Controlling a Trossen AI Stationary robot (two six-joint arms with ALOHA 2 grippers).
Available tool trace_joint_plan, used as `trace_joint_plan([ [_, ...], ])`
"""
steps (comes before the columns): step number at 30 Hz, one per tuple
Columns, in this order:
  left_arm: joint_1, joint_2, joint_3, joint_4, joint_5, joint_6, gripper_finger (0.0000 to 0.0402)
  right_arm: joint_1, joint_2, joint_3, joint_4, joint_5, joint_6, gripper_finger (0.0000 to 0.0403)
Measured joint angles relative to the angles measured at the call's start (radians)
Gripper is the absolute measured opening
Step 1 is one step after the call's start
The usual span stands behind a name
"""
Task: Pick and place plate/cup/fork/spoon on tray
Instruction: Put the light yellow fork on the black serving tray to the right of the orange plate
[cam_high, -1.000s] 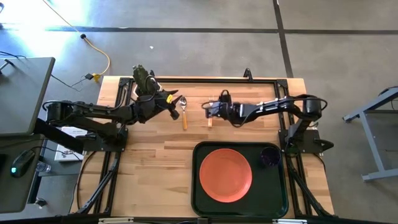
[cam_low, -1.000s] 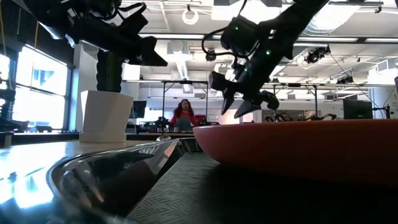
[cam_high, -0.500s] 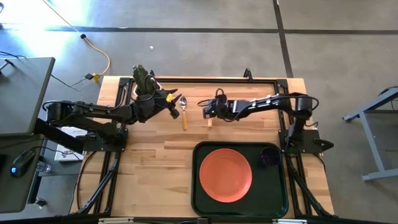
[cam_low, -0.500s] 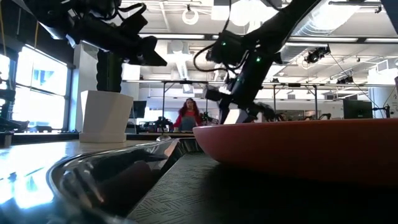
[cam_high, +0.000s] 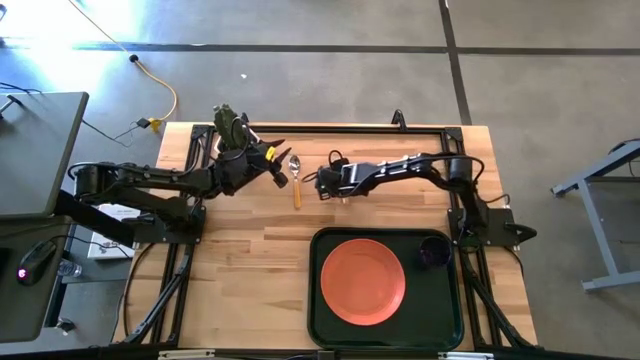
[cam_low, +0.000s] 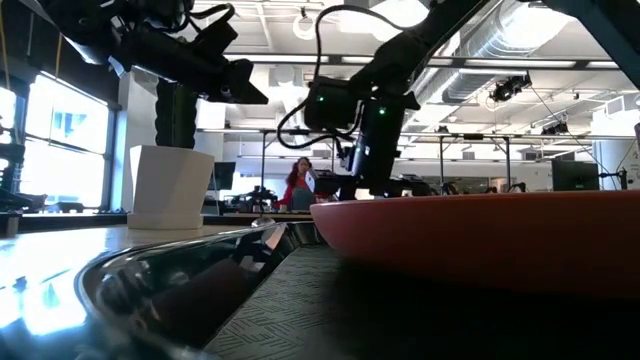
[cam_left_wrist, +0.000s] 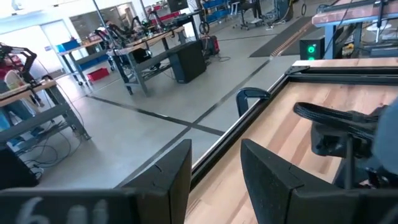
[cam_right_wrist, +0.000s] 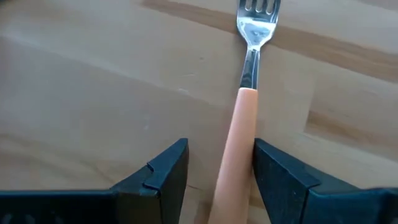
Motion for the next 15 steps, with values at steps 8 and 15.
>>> trace_joint_plan([
  [8, 0.004, 0.0, 0.0, -0.001, -0.003, 0.021, 0.0126, 0.065, 0.003, -0.016, -0.071, 0.036, -0.018, 0.0066],
  [15, 0.004, 0.0, 0.0, -0.029, -0.004, 0.023, 0.0126, 0.127, -0.013, -0.026, -0.135, 0.134, 0.014, 0.0032],
])
